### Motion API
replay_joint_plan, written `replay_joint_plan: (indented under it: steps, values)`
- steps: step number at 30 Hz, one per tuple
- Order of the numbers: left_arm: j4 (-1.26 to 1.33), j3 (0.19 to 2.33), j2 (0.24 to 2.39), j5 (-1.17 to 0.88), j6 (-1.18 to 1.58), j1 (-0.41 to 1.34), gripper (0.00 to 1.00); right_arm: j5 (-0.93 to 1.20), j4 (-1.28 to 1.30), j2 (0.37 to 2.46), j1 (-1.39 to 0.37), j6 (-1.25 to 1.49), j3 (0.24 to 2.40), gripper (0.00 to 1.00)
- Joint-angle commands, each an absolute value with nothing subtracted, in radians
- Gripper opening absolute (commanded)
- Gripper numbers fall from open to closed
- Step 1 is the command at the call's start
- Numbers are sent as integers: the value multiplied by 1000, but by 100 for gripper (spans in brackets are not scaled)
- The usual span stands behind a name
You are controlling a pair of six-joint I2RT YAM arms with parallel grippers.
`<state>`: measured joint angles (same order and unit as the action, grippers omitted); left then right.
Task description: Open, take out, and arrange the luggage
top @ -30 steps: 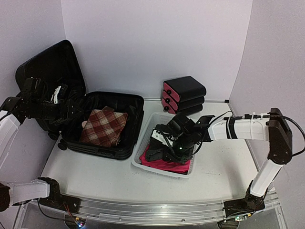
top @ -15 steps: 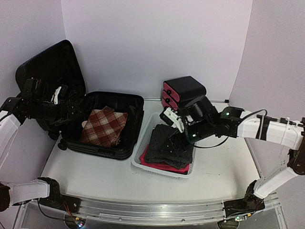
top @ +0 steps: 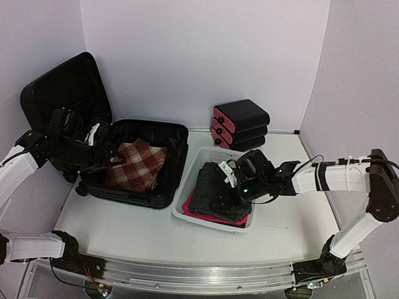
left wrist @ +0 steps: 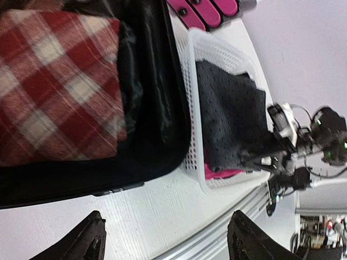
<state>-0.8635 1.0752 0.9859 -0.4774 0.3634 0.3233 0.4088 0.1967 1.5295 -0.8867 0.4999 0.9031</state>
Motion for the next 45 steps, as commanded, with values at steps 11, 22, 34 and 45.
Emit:
replay_joint_plan:
  steps: [11, 22, 34, 45]
  values:
    - [-785, 1165, 1270, -387, 330, 411, 74, 464, 473, 1477, -862, 268, 1085, 71]
    - [-1059, 1490, 1716, -191, 207, 411, 72, 51, 642, 1508, -785, -58, 1200, 98]
    - [-1130, 1506, 1778, -196, 186, 403, 79, 81, 849, 1643, -784, -147, 1448, 98]
    - [-1187, 1620, 1872, -181, 104, 213, 91, 135, 861, 1749, -784, -186, 1553, 98]
